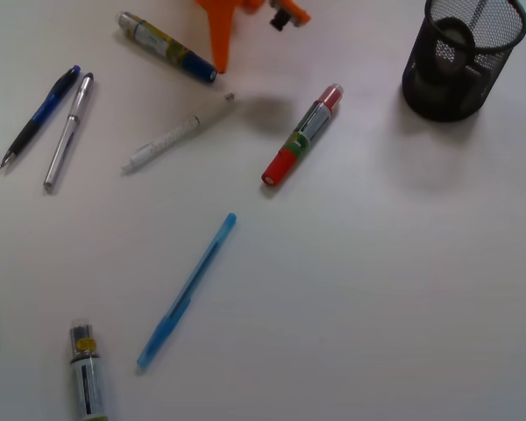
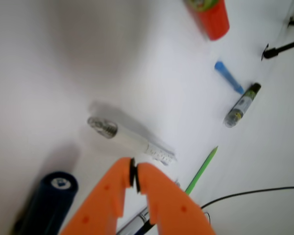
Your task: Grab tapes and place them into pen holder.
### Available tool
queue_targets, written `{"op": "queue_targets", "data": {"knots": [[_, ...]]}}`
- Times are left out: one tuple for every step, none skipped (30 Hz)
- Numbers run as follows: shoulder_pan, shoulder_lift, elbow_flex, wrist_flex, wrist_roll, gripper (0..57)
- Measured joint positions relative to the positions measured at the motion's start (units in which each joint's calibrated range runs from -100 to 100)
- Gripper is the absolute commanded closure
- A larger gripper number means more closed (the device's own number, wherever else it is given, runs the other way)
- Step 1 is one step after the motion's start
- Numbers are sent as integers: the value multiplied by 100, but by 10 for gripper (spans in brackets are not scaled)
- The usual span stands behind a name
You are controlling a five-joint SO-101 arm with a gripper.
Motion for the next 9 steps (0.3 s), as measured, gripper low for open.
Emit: {"op": "queue_targets", "data": {"knots": [[-7, 0, 0, 26, -15, 571], [81, 0, 0, 52, -34, 571], [52, 0, -9, 52, -49, 571], [-37, -9, -9, 43, -20, 571], [-37, -17, -9, 52, -20, 571], [44, -35, -9, 52, -39, 571], [-15, -35, -9, 52, -49, 571], [-44, -35, -9, 52, -24, 571], [-37, -35, -9, 52, -34, 571]]}}
